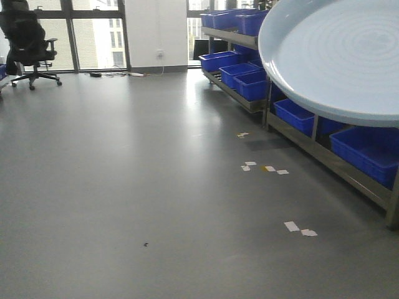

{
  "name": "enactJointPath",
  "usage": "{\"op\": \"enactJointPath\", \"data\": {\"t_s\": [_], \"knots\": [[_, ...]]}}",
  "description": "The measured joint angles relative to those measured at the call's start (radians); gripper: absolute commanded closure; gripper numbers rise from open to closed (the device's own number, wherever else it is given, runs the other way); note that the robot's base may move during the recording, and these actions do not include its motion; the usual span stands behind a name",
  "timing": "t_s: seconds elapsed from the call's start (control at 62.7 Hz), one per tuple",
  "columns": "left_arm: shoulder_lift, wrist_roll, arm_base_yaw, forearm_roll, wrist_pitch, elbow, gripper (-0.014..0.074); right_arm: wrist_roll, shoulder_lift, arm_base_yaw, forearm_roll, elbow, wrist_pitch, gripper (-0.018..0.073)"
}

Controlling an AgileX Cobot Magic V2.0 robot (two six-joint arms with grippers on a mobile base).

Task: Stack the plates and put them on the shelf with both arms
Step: 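Keep the plate stack raised in the right gripper while driving across the floor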

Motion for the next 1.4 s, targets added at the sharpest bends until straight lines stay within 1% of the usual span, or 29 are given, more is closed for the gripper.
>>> {"op": "enactJointPath", "data": {"t_s": [1.403], "knots": [[-0.001,0.0,0.0,0.0,0.0,0.0,0.0506,0.0,0.0,0.0,0.0,0.0,0.0,0.0503]]}}
